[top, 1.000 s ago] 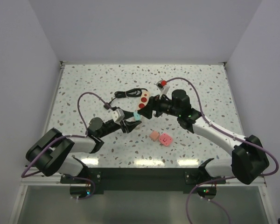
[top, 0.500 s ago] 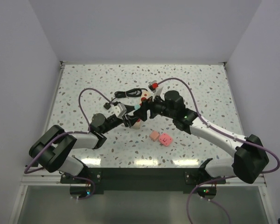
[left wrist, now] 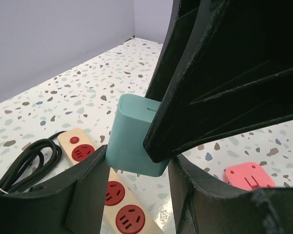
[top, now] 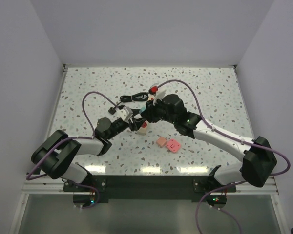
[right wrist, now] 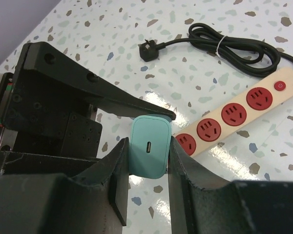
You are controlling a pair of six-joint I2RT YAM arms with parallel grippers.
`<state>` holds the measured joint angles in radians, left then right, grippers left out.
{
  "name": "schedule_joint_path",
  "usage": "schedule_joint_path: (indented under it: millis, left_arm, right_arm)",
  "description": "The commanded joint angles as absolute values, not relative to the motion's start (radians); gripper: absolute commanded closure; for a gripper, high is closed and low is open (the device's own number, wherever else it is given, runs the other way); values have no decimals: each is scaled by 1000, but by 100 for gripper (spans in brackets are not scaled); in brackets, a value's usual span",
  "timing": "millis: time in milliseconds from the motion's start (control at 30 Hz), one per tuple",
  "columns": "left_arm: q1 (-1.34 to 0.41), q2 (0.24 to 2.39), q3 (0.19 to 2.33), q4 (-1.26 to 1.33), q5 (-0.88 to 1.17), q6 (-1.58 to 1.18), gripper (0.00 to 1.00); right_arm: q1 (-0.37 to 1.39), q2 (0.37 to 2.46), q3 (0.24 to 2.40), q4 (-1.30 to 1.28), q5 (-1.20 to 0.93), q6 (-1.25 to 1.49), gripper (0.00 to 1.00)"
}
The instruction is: Insert the plug
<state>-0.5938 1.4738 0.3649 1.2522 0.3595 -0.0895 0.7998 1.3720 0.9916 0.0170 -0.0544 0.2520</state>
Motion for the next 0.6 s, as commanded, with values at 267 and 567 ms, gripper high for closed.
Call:
schedule_joint_path:
  millis: [267, 567]
  left_arm:
    - [-601, 1476, 302, 1427, 291, -114, 32]
    - [-601, 1574, 267, 1439, 273, -140, 27]
  right_arm:
    - [784, 1483, 1153, -90, 156, 206, 100]
    - [727, 1572, 1218, -91, 198, 215, 100]
